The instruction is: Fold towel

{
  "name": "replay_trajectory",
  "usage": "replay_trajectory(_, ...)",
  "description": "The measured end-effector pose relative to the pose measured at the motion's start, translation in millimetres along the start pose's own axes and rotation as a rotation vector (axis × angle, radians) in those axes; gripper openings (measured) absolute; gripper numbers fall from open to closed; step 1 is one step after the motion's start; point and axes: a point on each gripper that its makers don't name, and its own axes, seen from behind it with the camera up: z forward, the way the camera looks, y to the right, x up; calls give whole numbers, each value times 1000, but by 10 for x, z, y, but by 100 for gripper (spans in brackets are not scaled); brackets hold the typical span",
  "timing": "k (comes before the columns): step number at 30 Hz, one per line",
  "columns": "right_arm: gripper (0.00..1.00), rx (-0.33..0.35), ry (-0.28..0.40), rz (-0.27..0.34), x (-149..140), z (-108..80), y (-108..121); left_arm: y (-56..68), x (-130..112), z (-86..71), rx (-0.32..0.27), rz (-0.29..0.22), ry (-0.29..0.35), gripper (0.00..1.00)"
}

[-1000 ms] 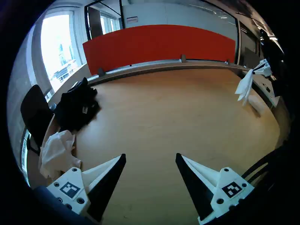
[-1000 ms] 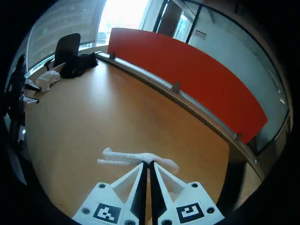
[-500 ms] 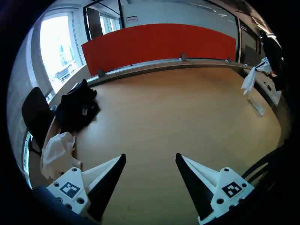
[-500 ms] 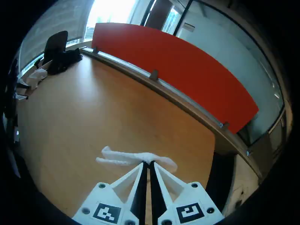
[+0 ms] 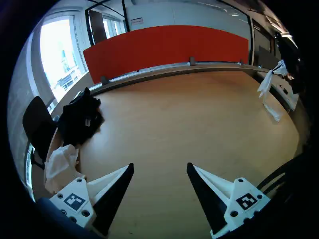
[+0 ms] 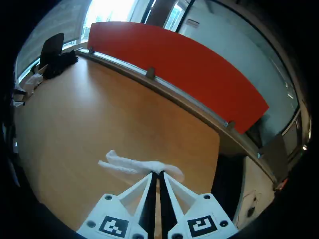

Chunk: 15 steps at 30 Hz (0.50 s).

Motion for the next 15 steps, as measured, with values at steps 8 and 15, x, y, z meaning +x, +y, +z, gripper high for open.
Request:
replay_trajectory(8,4,-18,-38,22,-318,-81,79,21,29,0,-3,11,2,99)
replay_trajectory(15,4,-37,-105,54,-829,-163,140,34,30,-12,-6,22,2,99)
